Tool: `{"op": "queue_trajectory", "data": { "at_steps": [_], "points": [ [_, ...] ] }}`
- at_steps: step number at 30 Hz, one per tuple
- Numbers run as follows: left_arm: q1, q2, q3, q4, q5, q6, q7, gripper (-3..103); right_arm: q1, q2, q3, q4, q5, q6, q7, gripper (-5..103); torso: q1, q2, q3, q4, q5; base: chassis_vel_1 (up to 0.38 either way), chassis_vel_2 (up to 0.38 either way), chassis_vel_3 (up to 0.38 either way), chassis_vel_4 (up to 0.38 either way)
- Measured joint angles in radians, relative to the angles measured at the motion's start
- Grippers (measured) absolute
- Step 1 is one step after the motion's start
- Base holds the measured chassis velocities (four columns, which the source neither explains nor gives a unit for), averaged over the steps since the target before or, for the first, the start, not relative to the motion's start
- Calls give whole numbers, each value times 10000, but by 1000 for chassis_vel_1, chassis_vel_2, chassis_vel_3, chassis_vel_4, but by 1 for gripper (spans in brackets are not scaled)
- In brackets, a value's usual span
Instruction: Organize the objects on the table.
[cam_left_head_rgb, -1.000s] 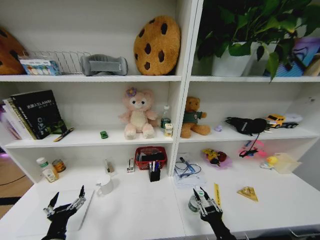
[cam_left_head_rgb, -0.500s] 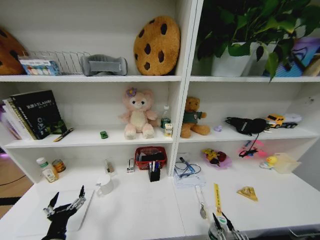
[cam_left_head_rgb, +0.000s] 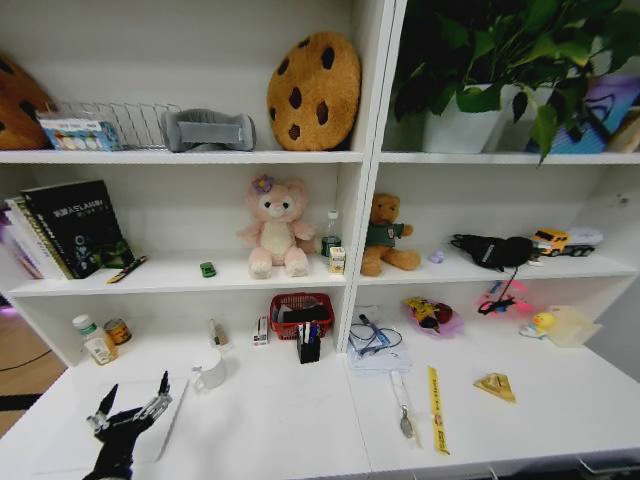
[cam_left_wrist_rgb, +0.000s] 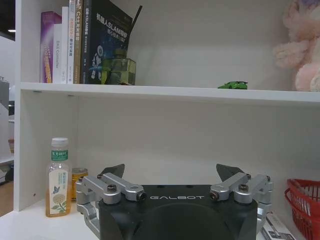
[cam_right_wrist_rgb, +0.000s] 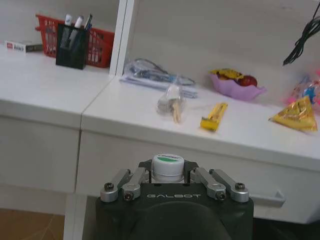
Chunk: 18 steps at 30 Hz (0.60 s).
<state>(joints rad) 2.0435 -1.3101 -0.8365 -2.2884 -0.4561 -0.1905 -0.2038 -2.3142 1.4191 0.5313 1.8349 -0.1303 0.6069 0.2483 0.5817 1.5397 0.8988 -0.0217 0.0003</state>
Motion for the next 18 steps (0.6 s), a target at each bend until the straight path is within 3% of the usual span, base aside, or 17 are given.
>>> {"op": "queue_trajectory", "data": {
  "at_steps": [11,13,18],
  "points": [
    [-1,0,0,0,0,-1,-1,100,2301,-129,-321,-3548,460,180,-177,30,0,0,1,0,-2,0,0,0,0],
    [0,0,0,0,0,0,0,100,3564,-195,-457,-5173,478,375,-223,30,0,0,1,3,0,0,0,0,0],
    [0,0,0,0,0,0,0,100,4774,-191,-521,-6855,447,496,-301,30,1,0,2,1,-2,0,0,0,0]
  ]
}}
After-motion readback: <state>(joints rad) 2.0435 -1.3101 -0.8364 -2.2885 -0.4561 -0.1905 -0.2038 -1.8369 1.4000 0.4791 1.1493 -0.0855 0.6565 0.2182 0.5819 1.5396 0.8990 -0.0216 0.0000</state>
